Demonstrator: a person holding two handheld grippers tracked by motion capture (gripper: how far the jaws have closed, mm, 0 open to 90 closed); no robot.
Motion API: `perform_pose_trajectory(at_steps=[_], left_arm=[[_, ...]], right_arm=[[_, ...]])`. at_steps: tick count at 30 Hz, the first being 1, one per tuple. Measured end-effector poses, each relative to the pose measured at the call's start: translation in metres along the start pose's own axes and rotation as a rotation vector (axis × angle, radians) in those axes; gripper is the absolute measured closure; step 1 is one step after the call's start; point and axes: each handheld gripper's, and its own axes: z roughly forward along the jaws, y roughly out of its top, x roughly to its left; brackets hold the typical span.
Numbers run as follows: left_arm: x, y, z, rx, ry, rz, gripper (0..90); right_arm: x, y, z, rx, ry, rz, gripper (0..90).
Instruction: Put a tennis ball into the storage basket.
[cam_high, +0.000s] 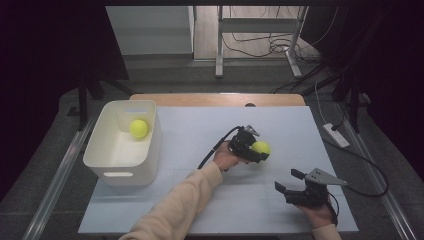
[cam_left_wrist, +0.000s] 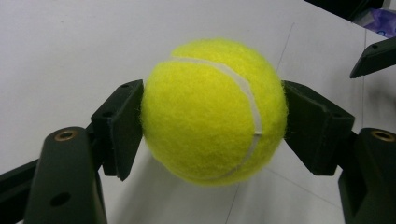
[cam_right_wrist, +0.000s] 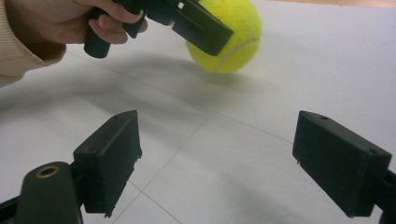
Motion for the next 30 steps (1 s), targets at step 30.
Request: perform_pose_trajectory(at_steps=[30], left_arm=[[0.009,-0.018,-0.058,-0.091,0.087,0.0,26.9]], right_arm=[[0.001,0.002,0.0,-0.002,-0.007,-0.001,15.2]])
